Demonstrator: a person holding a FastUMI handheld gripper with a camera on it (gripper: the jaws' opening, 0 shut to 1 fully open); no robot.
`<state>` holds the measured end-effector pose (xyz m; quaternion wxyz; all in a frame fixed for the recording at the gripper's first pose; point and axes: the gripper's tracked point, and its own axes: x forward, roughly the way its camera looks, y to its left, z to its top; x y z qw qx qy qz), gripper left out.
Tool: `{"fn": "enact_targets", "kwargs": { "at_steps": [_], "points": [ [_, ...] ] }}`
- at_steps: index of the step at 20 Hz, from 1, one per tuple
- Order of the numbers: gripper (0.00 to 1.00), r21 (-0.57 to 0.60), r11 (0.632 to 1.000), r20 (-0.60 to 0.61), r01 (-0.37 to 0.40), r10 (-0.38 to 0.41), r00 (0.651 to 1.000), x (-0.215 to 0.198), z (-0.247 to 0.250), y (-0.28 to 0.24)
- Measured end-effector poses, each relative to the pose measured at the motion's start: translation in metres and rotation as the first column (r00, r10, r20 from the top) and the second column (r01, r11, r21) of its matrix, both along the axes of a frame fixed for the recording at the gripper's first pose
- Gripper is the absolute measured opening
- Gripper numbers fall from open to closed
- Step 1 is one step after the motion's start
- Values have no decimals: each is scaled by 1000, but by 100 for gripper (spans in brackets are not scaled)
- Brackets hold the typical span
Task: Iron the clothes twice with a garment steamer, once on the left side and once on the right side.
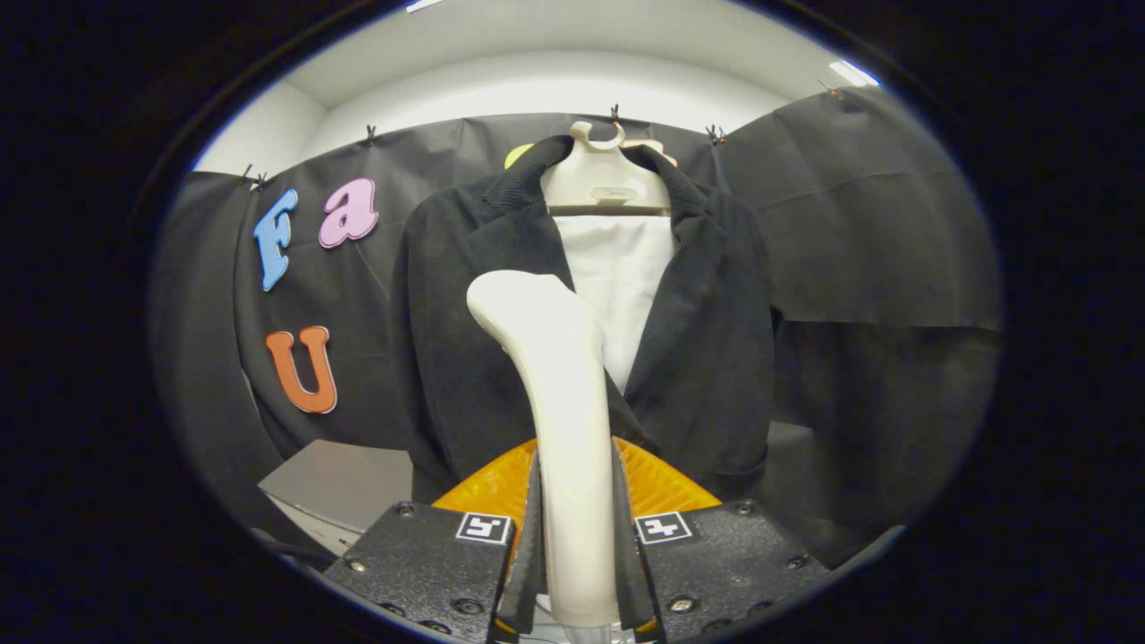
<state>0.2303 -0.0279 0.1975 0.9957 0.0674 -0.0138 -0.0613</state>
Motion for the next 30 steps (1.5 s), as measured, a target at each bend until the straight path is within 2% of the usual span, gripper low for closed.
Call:
{"fn": "enact_targets", "kwargs": {
  "at_steps": [17,30],
  "points": [
    [37,-56,998,-96,15,-20,995,-7,-74,1],
    [37,-44,999,-268,27,-37,963,-7,-176,2]
  ]
}}
